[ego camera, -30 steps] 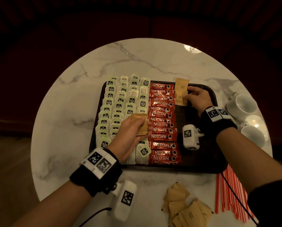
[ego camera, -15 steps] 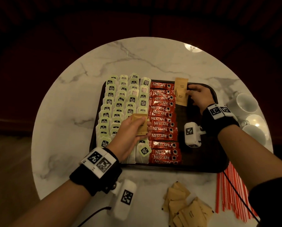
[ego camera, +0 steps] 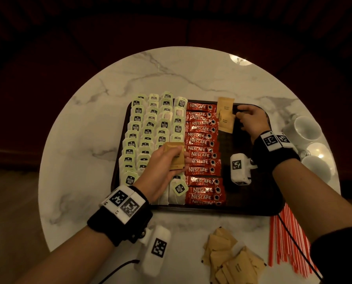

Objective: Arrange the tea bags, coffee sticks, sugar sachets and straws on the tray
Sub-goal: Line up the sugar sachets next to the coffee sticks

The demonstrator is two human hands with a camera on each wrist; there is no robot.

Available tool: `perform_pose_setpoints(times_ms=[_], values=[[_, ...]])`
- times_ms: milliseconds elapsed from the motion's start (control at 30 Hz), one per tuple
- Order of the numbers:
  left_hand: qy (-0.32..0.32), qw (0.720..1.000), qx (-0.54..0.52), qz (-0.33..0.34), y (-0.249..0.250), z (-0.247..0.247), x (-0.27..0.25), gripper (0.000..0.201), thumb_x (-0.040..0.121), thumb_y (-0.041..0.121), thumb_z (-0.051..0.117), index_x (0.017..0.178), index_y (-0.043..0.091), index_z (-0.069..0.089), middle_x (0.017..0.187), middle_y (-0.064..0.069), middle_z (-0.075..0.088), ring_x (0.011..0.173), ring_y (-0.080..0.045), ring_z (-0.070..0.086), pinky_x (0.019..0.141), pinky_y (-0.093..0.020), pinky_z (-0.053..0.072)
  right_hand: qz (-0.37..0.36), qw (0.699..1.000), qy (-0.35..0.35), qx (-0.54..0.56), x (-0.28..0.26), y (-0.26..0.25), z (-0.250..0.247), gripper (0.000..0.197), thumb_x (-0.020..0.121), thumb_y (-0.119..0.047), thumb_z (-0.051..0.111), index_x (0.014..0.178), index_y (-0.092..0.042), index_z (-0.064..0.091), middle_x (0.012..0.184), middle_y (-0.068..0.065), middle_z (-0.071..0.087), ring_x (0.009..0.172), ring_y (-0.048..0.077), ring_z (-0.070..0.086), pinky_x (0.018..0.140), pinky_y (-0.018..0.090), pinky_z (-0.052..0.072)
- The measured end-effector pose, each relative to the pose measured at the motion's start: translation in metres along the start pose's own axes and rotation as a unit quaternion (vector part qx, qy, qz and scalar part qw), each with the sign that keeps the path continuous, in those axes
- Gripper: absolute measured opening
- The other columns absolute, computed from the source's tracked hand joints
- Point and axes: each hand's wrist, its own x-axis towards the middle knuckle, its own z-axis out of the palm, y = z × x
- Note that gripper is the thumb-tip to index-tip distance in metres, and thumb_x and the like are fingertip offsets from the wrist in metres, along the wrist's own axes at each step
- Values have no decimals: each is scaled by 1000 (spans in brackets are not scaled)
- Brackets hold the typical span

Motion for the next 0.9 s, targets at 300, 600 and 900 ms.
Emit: perform_pose_setpoints(times_ms=[300,600,900], values=[[-13,996,-85,-4,5,11,2,28,103,16,31,120,9,52,114,-16,65,93,-23,71,93,-33,50,-69,990,-111,49,-99,-17,-8,12,99,-26,53,97,-30,64,100,-7,66,91,10,62,79,28,48],[-63,998,-26,6,2,24,-8,33,102,29,35,117,17,62,103,-5,71,98,-14,63,91,-31,48,-56,961,-252,99,-162,-14,0,15,93,-27,61,103,-21,70,102,-4,73,95,7,69,87,28,54],[37,993,-1,115,34,-13,3,29,96,29,48,111,10,64,105,-4,61,99,-17,57,85,-31,50,-7,976,-136,170,-138,2,-13,15,95,-15,59,106,-12,68,87,1,72,75,6,66,71,21,55]])
